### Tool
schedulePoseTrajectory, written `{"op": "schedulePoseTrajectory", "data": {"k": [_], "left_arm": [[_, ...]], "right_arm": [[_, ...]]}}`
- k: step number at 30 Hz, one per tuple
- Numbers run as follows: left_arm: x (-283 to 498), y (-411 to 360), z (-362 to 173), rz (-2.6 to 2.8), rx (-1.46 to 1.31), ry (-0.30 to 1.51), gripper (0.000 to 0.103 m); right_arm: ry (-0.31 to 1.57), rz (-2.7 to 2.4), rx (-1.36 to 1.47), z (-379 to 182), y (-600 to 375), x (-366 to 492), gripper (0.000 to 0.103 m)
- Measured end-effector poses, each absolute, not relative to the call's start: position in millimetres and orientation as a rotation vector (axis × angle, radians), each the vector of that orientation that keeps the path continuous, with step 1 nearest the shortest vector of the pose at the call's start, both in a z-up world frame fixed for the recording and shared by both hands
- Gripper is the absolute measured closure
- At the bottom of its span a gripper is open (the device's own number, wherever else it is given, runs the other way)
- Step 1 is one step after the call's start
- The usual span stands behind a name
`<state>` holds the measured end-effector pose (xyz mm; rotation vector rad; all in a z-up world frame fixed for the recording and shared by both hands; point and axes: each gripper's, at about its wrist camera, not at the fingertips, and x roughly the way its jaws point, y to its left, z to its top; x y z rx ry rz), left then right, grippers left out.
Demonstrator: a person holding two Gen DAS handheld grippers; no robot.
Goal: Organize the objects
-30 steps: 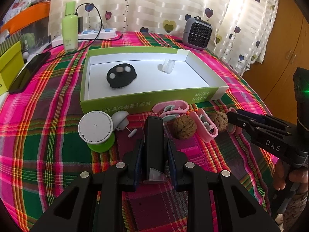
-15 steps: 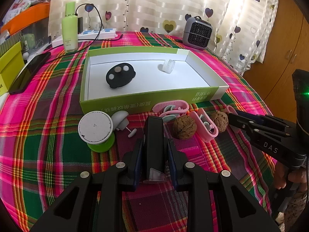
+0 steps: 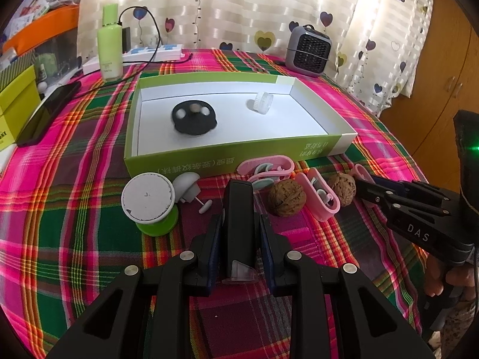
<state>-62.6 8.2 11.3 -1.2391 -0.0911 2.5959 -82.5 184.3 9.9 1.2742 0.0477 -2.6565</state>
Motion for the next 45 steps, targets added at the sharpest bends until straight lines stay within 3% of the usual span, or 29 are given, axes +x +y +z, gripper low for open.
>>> {"op": "schedulePoseTrajectory", "data": {"k": [45], "left_arm": [[-57.7, 6.7, 42.6, 2.651, -1.147, -0.126, 0.083]], "right_arm": [[0.039, -2.642, 1.168, 37.0, 179.3, -73.8, 0.079]]}}
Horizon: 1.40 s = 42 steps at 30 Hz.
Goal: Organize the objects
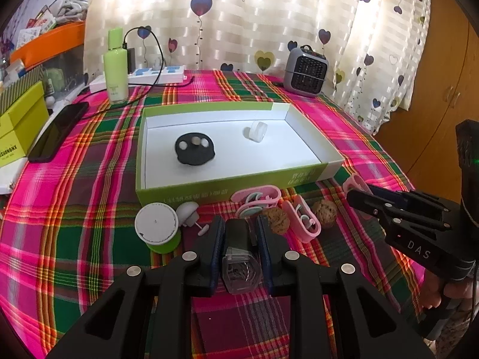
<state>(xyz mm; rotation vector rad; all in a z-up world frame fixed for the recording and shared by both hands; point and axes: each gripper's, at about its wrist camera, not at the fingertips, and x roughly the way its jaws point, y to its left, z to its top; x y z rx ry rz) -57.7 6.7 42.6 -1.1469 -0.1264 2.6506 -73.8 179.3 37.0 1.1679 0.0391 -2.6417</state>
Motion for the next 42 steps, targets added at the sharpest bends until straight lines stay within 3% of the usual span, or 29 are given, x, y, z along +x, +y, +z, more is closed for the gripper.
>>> {"op": "schedulePoseTrajectory", "data": {"k": [3, 14, 19, 22, 37, 42], "left_arm": [[-58.4, 6.1, 46.4, 2.65, -1.132, -0.133, 0.087], [-57.9, 3.5, 33.5, 2.613, -1.179, -0.149, 0.087], [-54.1, -1.6, 26.3, 2.609, -1.21, -0.149, 0.066], [-53.7, 1.3, 22.1, 2.598, -1.228, -0.133, 0.064], [-39.3, 9.7, 11.9, 2.614, -1.252, -0.078, 0.065], [-38.5, 16.2, 12.8, 2.625, -1.257, -0.002, 0.081]], "right_arm": [[0.04, -2.641, 1.158, 39.5, 178.2, -75.1, 0.079], [0.029, -2.634, 1.163, 37.5, 178.9, -76.3, 0.079], [0.022, -2.633, 1.162, 37.6, 180.0, -75.8, 0.079], [0.02, -2.628, 1.169, 36.1, 179.6, -76.4, 0.079], [0.005, -2.616, 1.182, 32.4, 180.7, -76.7, 0.079], [0.003, -2.616, 1.18, 32.3, 181.0, -75.7, 0.079]]}}
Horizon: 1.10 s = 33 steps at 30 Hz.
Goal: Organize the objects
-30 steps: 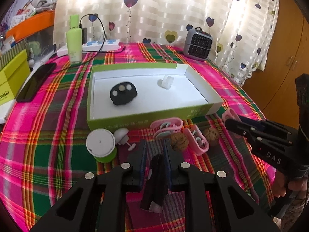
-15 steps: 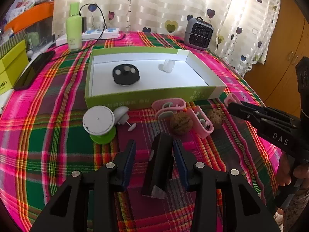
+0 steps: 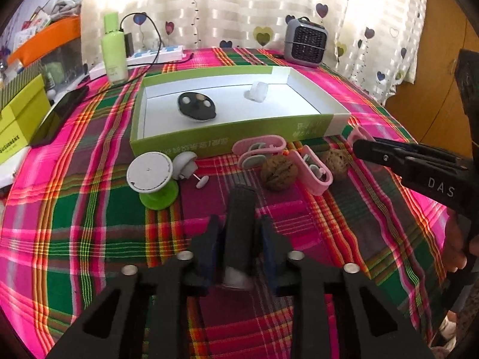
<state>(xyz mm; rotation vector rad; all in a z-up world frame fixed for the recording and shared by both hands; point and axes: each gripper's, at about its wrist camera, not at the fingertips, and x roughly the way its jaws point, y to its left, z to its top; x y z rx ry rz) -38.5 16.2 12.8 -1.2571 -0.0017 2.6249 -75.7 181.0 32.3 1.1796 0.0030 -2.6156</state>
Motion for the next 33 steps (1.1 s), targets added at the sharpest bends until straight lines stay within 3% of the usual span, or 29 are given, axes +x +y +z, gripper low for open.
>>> {"op": "schedulePoseTrajectory", "data": {"k": [33], "left_arm": [[-66.6, 13.6, 52.2, 2.672, -1.121, -0.054, 0.081]], "right_arm": [[0.028, -2.578, 1.126, 46.6, 168.7, -84.4, 0.079]]}}
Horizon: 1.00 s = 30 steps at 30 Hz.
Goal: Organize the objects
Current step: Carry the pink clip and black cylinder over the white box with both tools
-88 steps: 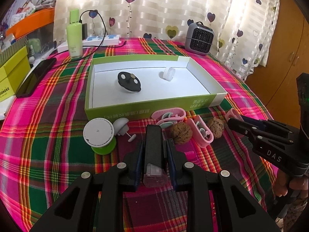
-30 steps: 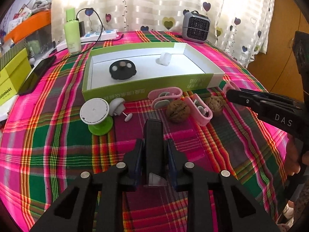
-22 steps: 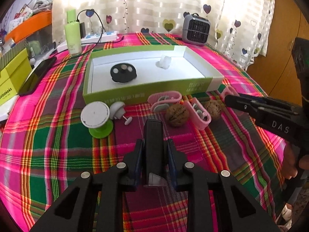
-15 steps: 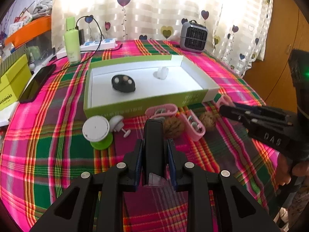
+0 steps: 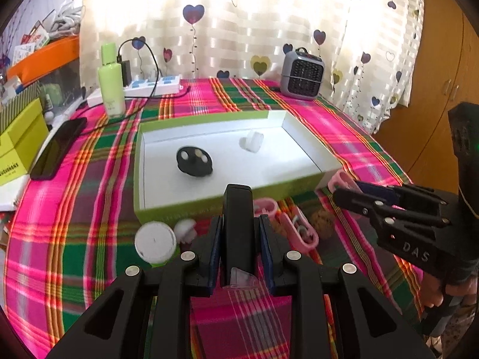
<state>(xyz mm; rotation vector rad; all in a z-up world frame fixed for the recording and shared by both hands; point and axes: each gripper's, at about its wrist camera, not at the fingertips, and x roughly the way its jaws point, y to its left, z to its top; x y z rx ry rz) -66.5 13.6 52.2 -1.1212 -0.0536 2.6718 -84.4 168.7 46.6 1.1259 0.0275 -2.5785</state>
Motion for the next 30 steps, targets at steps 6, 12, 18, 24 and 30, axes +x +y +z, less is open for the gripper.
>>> {"op": "schedulePoseTrajectory", "data": {"k": [6, 12, 18, 24, 30], "left_arm": [[-82.2, 8.7, 55.9, 2.685, -1.112, -0.066, 0.081], [-99.4, 2.0, 58.2, 2.694, -1.106, -0.085, 0.081], [-122.0, -4.0, 60.5, 2.7, -1.105, -0.082, 0.081], [-143.8, -9.7, 61.7, 2.702, -1.113, -0.099, 0.081], [-163.4, -16.1, 58.6, 2.707, -1.135, -0.099, 0.081]], "right_arm": [[0.038, -2.571, 1.105, 52.7, 163.4, -93.7, 0.079], [0.047, -2.561, 1.086, 58.5, 155.7, -108.2, 0.079], [0.034, -2.535, 1.098, 57.4, 147.7, -128.6, 0.079], [0.022, -2.501, 1.119, 53.7, 139.5, -149.9, 0.079], [0.014, -2.462, 1.151, 48.5, 130.4, -172.2, 0.079]]}}
